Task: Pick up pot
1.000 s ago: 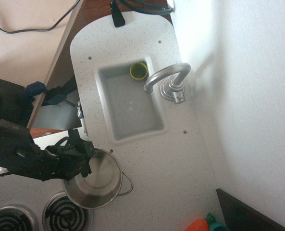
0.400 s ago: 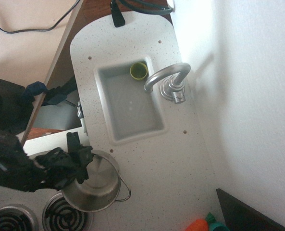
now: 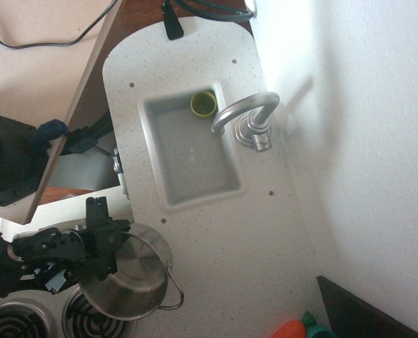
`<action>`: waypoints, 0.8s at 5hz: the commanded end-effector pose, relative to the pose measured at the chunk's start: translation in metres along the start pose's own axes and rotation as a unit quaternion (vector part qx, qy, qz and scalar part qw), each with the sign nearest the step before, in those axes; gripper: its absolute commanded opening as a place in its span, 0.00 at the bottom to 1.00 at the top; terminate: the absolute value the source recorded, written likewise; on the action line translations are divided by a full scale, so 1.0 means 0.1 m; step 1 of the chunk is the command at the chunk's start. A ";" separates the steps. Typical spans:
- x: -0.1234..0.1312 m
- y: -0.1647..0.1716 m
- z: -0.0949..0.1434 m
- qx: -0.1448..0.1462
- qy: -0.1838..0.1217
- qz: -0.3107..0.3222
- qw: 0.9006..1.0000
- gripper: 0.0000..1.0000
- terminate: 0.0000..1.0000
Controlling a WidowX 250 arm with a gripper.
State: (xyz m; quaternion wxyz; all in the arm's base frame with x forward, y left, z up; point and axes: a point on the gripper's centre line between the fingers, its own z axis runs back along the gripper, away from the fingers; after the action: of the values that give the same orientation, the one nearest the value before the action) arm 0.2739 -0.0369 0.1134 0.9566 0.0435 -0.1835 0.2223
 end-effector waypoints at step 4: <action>0.14 -0.15 0.43 -0.035 -0.083 -0.016 0.996 0.00 0.00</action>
State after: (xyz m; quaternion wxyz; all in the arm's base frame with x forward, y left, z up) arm 0.2721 -0.0497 0.1516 0.9451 0.0463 -0.2659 0.1842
